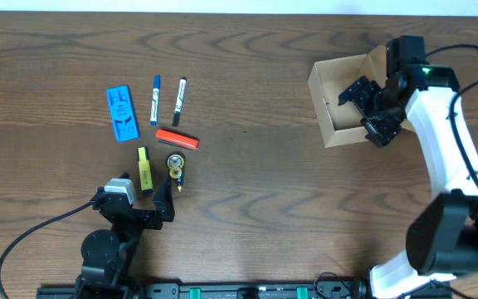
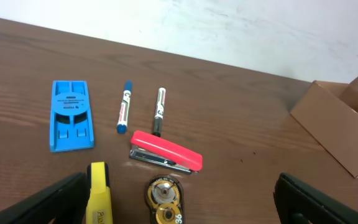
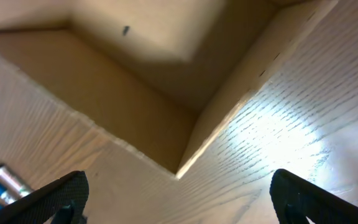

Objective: Pack container
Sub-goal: 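Reach the right gripper into the cardboard box's near wall, then drag the cardboard box left toward the table center with the right gripper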

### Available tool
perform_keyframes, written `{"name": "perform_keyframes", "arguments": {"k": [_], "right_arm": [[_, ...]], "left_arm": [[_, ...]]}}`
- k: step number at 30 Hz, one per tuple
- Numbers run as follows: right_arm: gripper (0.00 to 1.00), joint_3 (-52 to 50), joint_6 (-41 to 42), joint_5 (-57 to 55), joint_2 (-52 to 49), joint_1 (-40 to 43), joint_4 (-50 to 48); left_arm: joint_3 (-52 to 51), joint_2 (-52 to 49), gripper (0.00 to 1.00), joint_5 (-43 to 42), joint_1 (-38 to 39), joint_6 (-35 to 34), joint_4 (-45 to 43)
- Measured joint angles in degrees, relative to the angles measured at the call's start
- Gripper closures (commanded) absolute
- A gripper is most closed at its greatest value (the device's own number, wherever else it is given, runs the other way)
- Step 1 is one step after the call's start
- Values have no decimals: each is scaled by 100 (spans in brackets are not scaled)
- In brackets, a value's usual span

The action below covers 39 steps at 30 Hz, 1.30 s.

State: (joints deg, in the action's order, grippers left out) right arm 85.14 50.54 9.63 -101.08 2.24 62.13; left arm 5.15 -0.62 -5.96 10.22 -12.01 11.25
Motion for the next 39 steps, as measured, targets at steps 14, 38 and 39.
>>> {"name": "perform_keyframes", "arguments": {"k": [14,38,39], "right_arm": [[99,0,232,-98,-916,11,-323],[99,892,-3512,-566,-691,-1550,356],[99,892,-3696,-566,-691,-1569,382]], "left_arm": [[0,0,5,0,0,0,0],[0,-2,5,0,0,0,0],[0,0,4,0,0,0,0]]}}
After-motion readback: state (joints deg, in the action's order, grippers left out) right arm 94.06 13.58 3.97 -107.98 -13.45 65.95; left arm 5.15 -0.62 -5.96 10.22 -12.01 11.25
